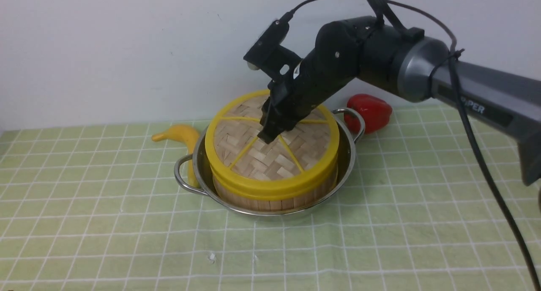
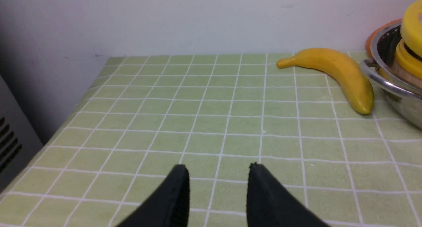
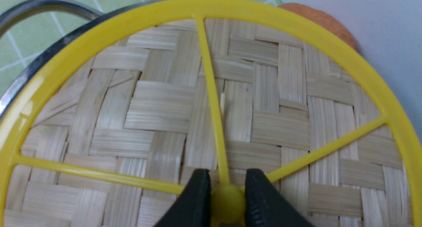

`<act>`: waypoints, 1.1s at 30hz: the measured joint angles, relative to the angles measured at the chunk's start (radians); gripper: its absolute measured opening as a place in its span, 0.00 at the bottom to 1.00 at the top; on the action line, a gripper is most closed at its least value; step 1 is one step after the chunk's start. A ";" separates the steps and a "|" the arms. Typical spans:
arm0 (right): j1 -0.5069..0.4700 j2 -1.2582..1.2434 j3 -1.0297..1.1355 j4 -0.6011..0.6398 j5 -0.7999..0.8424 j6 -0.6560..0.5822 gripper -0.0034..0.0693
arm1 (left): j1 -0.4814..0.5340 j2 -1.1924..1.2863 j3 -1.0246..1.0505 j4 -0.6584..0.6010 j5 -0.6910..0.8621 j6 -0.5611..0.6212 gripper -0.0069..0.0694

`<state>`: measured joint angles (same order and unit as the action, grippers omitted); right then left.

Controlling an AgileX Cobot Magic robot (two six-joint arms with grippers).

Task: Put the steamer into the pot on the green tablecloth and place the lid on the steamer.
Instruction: 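Place the bamboo steamer lid onto the steamer basket in the pot with the right gripper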

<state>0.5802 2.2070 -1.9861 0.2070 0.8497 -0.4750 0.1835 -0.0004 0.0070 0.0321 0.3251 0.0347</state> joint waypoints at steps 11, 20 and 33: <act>0.000 0.014 0.000 0.005 -0.003 -0.001 0.25 | 0.000 0.000 0.000 0.000 0.000 0.000 0.41; 0.000 0.036 -0.004 0.012 -0.002 0.001 0.25 | 0.000 0.000 0.000 0.000 0.000 0.000 0.41; 0.000 -0.112 -0.002 -0.004 0.045 0.020 0.69 | 0.000 0.000 0.000 0.000 0.000 0.000 0.41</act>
<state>0.5802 2.0955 -1.9879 0.2028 0.8943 -0.4552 0.1835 -0.0004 0.0070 0.0321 0.3251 0.0347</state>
